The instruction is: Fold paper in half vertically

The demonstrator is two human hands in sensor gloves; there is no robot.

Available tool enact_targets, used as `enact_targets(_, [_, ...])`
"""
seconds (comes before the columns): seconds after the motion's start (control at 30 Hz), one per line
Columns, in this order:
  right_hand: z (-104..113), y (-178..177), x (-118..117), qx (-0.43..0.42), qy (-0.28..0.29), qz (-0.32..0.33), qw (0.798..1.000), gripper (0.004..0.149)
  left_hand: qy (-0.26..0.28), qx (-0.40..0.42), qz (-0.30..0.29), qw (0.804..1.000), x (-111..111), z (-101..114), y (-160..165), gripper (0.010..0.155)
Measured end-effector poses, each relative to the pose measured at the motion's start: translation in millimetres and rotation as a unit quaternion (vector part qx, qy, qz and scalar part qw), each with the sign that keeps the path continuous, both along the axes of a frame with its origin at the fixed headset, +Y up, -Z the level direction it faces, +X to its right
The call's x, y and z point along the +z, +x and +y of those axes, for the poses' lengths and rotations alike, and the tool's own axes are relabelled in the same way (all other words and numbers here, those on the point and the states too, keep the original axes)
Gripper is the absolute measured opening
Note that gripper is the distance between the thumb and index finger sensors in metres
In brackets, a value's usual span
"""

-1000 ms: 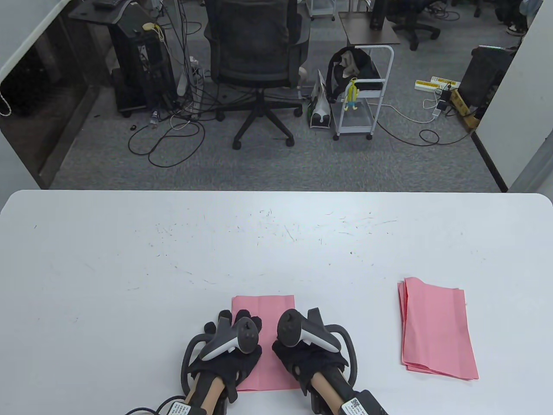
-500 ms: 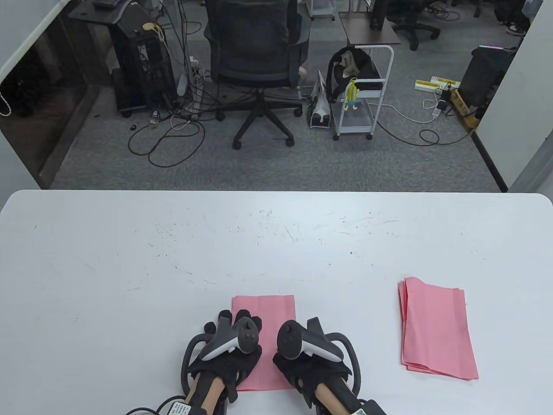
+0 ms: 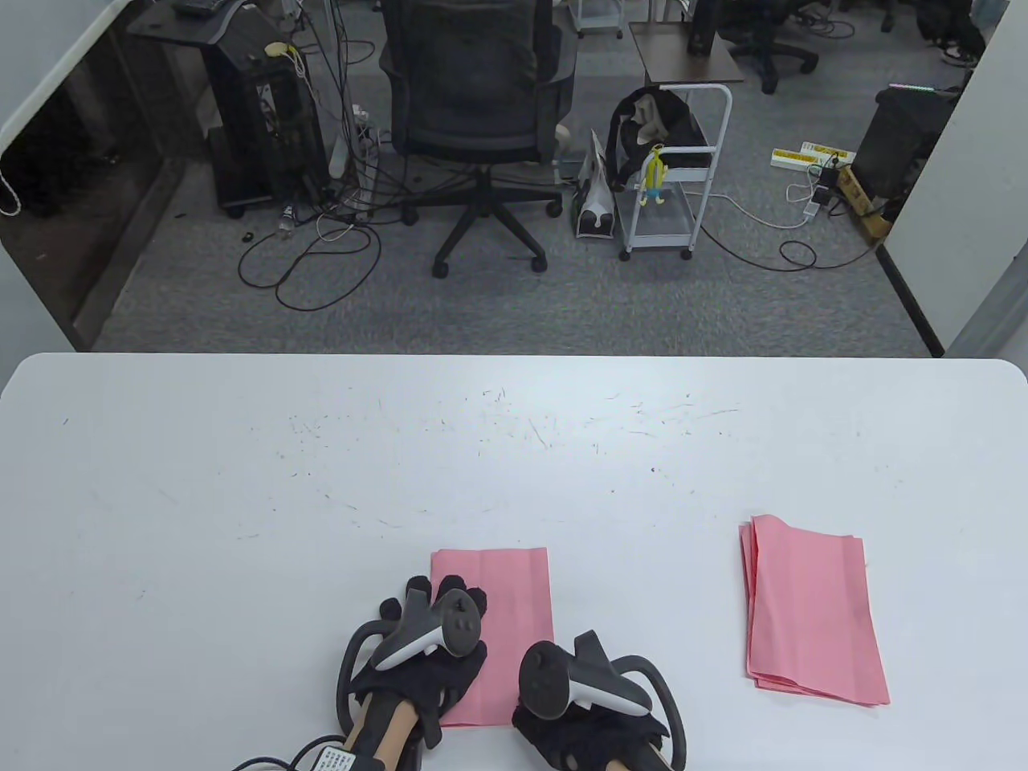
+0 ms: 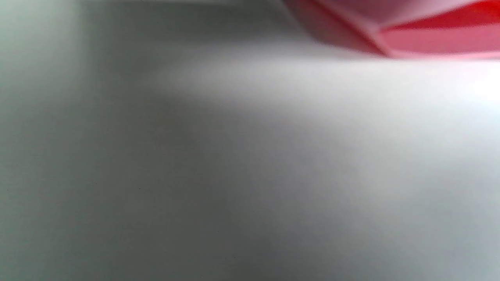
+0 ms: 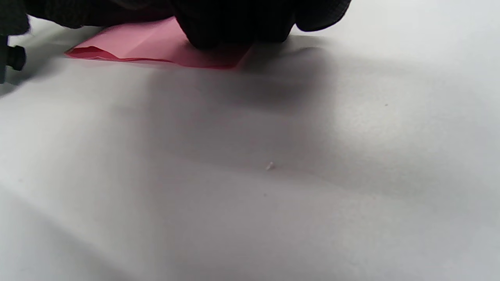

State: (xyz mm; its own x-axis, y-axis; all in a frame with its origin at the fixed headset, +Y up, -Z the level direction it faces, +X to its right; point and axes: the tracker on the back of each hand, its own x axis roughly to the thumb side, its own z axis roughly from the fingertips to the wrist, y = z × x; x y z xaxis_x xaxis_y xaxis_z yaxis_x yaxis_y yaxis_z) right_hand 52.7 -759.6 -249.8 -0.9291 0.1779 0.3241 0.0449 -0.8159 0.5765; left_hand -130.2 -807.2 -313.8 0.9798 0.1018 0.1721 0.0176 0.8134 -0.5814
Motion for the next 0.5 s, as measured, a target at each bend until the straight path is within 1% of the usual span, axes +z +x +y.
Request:
enact_targets(0.13, [-0.6, 1.8, -2.6, -0.007, -0.006, -0.006, 1.0, 0.053, 0.0, 0.0, 0.0, 1.0, 0.0, 0.0, 0.0, 0.071])
enact_targets(0.23, [2.5, 6.5, -10.0, -0.02, -0.026, -0.015, 0.999, 0.054, 0.0, 0.0, 0.0, 1.0, 0.0, 0.0, 0.0, 0.072])
enact_targets(0.27, [4.3, 9.6, -14.9, -0.038, -0.035, -0.028, 0.998, 0.054, 0.0, 0.0, 0.0, 1.0, 0.0, 0.0, 0.0, 0.072])
enact_targets(0.3, [6.8, 14.9, -23.9, -0.071, -0.042, -0.056, 0.995, 0.055, 0.0, 0.0, 0.0, 1.0, 0.0, 0.0, 0.0, 0.071])
enact_targets(0.33, [7.7, 17.1, -27.8, -0.081, -0.043, -0.069, 0.993, 0.056, 0.0, 0.0, 0.0, 1.0, 0.0, 0.0, 0.0, 0.072])
enact_targets(0.37, [9.1, 21.2, -36.3, -0.098, -0.042, -0.091, 0.99, 0.057, 0.0, 0.0, 0.0, 1.0, 0.0, 0.0, 0.0, 0.072])
enact_targets(0.4, [9.6, 24.4, -44.8, -0.099, -0.04, -0.115, 0.988, 0.059, 0.0, 0.0, 0.0, 1.0, 0.0, 0.0, 0.0, 0.072])
enact_targets(0.43, [10.5, 26.9, -53.9, -0.077, -0.027, -0.139, 0.987, 0.062, 0.0, 0.0, 0.0, 1.0, 0.0, 0.0, 0.0, 0.072])
enact_targets(0.5, [9.5, 29.6, -68.4, -0.042, 0.002, -0.164, 0.986, 0.065, 0.0, 0.0, 0.0, 1.0, 0.0, 0.0, 0.0, 0.072])
